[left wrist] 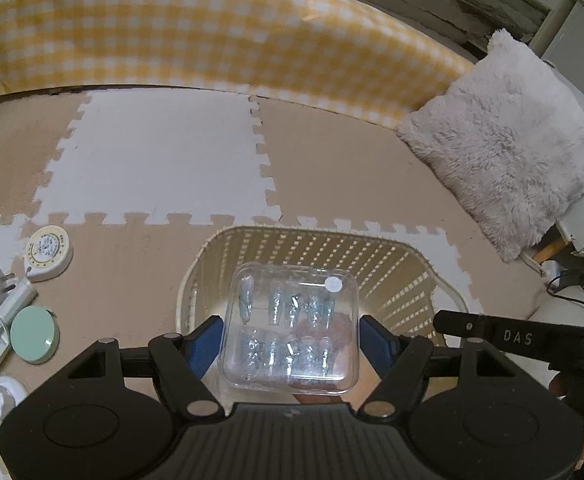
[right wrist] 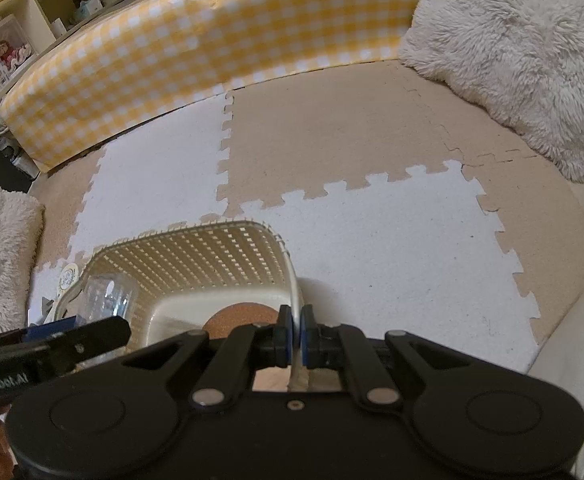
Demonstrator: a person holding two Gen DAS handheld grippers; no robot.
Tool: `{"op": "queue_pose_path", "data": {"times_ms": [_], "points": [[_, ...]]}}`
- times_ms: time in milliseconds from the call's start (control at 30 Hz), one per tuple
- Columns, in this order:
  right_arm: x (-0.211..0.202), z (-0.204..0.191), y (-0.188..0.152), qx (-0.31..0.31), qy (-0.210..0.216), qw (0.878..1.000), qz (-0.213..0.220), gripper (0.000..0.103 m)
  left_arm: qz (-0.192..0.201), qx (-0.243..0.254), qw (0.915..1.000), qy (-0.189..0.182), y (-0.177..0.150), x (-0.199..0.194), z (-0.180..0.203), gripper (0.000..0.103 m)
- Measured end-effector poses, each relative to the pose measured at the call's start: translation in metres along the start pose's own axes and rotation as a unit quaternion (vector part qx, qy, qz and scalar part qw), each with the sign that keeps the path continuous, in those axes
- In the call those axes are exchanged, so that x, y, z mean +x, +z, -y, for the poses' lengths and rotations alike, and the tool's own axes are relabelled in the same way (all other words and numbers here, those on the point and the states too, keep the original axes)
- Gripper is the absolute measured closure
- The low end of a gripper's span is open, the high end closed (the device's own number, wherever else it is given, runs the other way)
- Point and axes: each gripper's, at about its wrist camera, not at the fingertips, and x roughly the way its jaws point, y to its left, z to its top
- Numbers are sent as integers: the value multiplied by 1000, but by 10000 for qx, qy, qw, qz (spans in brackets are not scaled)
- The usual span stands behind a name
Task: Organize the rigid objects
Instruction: 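Lift the blister pack with the left tool over the basket and release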
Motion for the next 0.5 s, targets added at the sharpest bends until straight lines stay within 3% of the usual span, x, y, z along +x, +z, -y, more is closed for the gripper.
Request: {"op": "queue_pose_path", "data": {"times_ms": [267, 500], "points": [[0, 0, 0, -4, -5, 10000, -3, 98, -66, 220, 9987, 462, -7, 0, 9, 29], [0, 0, 0, -20, -2, 10000, -6, 98, -8, 172, 9981, 584, -12, -3, 13, 29]]}}
